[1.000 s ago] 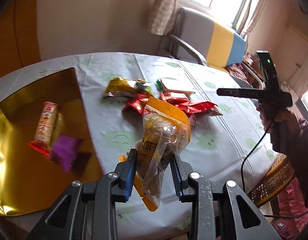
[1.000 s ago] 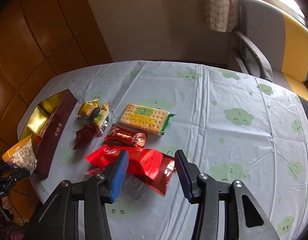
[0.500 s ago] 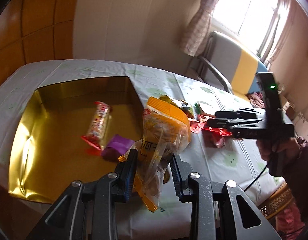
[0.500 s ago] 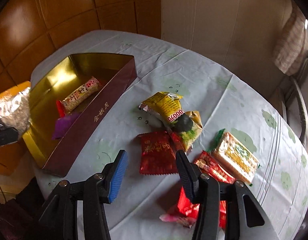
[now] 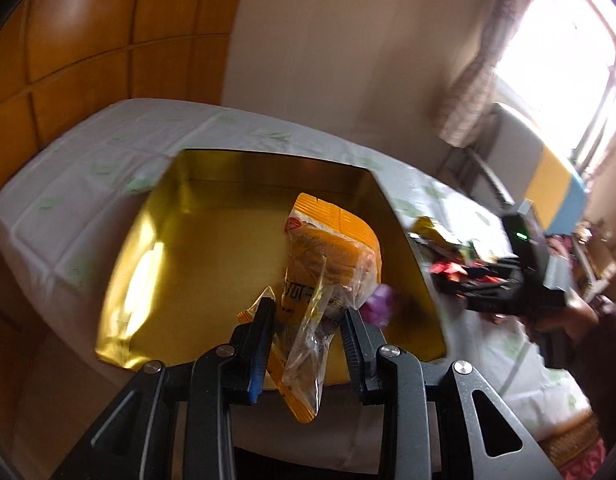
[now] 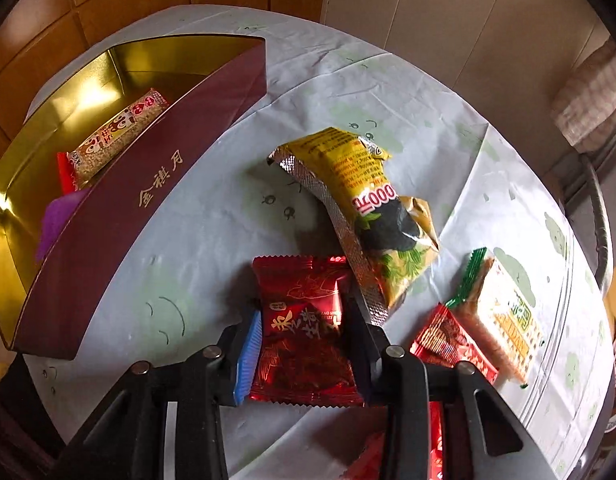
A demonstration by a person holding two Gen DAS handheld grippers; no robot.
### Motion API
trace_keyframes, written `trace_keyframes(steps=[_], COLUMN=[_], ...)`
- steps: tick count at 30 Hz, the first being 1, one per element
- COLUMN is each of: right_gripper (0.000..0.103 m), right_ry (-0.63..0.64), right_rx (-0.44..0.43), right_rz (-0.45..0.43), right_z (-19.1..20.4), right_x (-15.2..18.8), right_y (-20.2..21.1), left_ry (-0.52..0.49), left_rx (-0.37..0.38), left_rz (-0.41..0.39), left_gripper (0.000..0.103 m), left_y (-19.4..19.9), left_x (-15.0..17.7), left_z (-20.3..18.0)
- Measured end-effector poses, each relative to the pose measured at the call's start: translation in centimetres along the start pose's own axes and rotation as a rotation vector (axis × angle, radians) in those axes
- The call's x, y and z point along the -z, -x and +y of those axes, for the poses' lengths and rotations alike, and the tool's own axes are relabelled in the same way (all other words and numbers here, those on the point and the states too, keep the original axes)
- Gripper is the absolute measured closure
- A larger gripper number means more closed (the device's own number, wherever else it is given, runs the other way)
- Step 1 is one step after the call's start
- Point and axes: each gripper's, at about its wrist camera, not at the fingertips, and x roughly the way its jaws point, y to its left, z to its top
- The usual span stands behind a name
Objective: Organize snacks
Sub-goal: 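Carry the clear bag over the tin with the left gripper while the right gripper grasps a red wrapped candy, then open the left gripper to drop the clear bag into the tin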
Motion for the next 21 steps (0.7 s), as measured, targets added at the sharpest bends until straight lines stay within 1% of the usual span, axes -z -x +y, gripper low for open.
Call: trace_keyframes(steps=[4,8,10,13,21], right_gripper=[0.063,0.063,0.063,0.063,0.063], right_ry=[-0.043,-0.046,-0.048,-0.046,-0.049], right_rx=[-0.018,-0.007,-0.007,-0.003,-0.001], right_rz=[-0.014,-0.020,-0.024,-0.030,-0.047], right_z=[-0.4,-0.2,-0.1,0.0,0.0], right_x=[0.1,0.0,0.1,0.2,0.7], right_y=[-0.1,-0.2,-0.2,-0.2,0.0], left_ry=[-0.003,-0.038,-0.059,-0.065,-0.076], left_rx=[-0.097,-0.199,-0.223,-0.230,-0.211], left_rz=[-0.009,-0.036,-0.048,-0.047,-0.024], left_gripper=[0.070,0.070,0.069,0.069,0.069], left_y=[0.0,0.2,0.3,-0.2,-1.1], left_x=[-0.3,-0.3,-0.3,-0.7,-0.8], left_z=[0.1,-0.4,-0.8,-1.0,-1.6])
